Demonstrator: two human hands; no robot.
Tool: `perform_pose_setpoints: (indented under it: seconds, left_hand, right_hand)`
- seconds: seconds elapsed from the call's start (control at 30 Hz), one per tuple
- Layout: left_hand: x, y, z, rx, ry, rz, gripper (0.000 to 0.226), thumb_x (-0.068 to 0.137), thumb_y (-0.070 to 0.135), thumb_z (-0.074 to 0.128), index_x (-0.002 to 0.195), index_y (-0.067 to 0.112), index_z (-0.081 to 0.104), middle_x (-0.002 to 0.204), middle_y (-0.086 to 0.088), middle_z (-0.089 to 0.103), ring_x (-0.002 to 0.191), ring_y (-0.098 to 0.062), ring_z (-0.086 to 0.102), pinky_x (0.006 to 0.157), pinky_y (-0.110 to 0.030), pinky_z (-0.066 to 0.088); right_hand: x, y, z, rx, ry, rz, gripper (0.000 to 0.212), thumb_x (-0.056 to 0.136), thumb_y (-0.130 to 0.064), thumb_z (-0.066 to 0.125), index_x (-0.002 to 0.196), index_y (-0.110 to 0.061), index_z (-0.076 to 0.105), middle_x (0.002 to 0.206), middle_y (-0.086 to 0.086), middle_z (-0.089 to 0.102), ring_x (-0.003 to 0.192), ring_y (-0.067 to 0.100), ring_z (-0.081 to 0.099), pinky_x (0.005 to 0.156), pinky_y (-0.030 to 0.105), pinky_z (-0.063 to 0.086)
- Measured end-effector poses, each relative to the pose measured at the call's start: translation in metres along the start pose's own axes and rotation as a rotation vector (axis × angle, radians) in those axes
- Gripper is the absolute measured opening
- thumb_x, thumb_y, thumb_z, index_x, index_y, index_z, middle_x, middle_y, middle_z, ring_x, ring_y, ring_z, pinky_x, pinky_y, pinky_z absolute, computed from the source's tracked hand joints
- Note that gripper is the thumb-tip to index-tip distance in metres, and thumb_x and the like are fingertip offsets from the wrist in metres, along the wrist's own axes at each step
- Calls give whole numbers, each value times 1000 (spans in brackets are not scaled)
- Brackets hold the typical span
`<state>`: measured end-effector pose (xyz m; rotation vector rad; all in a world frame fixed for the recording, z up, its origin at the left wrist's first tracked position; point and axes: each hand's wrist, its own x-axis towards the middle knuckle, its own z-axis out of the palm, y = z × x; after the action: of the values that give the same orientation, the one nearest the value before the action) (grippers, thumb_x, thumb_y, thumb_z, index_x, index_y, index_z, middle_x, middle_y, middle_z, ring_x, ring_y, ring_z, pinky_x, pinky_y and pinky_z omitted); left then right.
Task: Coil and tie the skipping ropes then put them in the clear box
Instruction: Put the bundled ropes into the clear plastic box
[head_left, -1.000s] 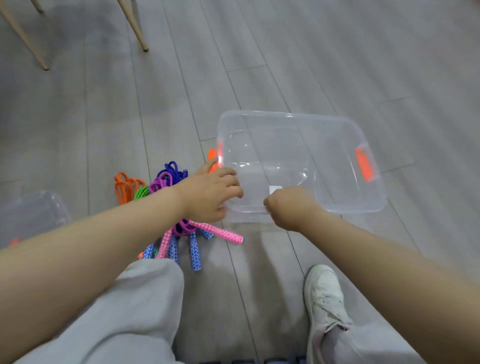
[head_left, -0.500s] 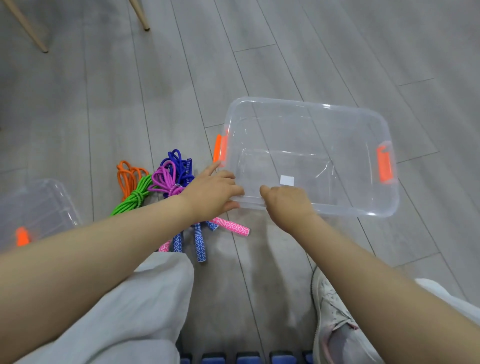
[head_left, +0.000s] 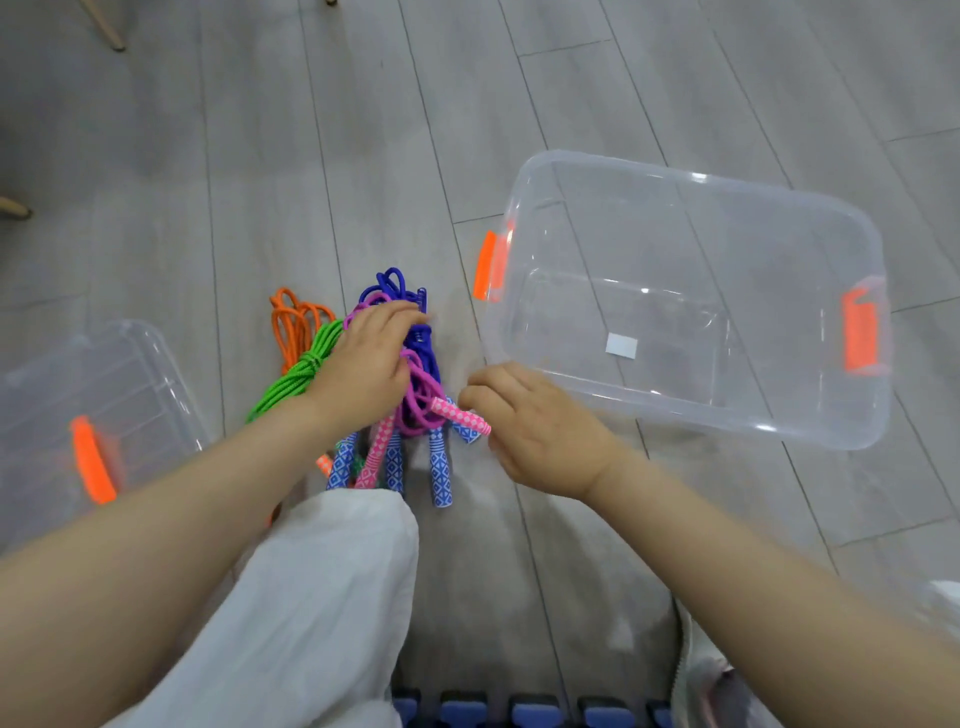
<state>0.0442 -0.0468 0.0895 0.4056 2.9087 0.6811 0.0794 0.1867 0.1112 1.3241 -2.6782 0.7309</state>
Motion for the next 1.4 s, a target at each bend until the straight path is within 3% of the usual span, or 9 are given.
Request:
perform_pose_setpoints:
  seconds: [0.17,0.4,0.5,0.63,0.77,0.9,1.1,1.23,1.4]
  left_hand:
    - [0,-62,11,300,-205,-39,64,71,-3,60,134,7,51,140,-15,50,130,-36,43,111,-45,32]
    - [16,-70,14,596,-390,198,84,84,8,58,155,23,15,163,-1,11,148,-26,13,116,-41,18]
    - [22,-61,19,617,-419,262,72,88,15,56,152,22,25,159,-2,25,147,-27,17,117,-42,15]
    - [23,-59,26,571,-344,287,49,82,20,62,130,19,53,131,-4,56,132,-30,41,116,-46,22]
    - [19,-57,25,521,-318,264,39,78,24,67,117,22,57,114,-1,59,112,-26,56,114,-44,25]
    - [11,-51,13,458,-263,222,39,79,30,68,116,25,58,111,0,58,104,-23,59,112,-44,24]
    - [-2,-49,-12,317,-134,164,43,75,26,73,116,23,61,105,-2,61,95,-28,61,93,-43,38]
    - [0,-34,-39,161,-155,139,46,80,40,72,121,24,58,110,0,60,91,-27,63,75,-42,50]
    - [6,-20,-71,-137,-212,98,58,73,52,76,124,48,48,113,18,59,102,-11,62,87,-43,52]
  right_hand:
    - [20,-11,66,127,-275,300,54,77,-7,54,130,0,50,118,19,56,97,40,57,81,48,50]
    - [50,-5,115,218,-317,842,89,81,-61,63,145,-9,29,131,15,50,118,35,50,97,47,45]
    - [62,-16,128,332,-296,988,107,69,-78,60,148,-15,25,135,12,49,123,33,48,97,47,46]
    - [71,-33,137,350,-305,1173,111,66,-78,64,146,-13,23,142,11,42,130,32,42,101,50,37]
    - [71,-42,144,198,-296,1150,106,72,-73,62,145,-8,22,138,13,43,125,34,45,100,51,37]
    - [65,-38,143,185,-256,1073,89,77,-46,67,146,-10,23,132,13,47,117,36,51,95,46,41]
    - [56,-19,108,248,-188,896,64,76,-33,61,133,-15,40,113,9,58,96,33,59,78,43,51]
    - [59,-13,64,403,-268,889,47,76,-36,64,118,-20,49,95,2,62,83,26,60,67,35,47]
    - [73,-17,-3,802,-548,867,28,85,-29,69,94,-6,57,74,4,57,61,15,51,57,27,43]
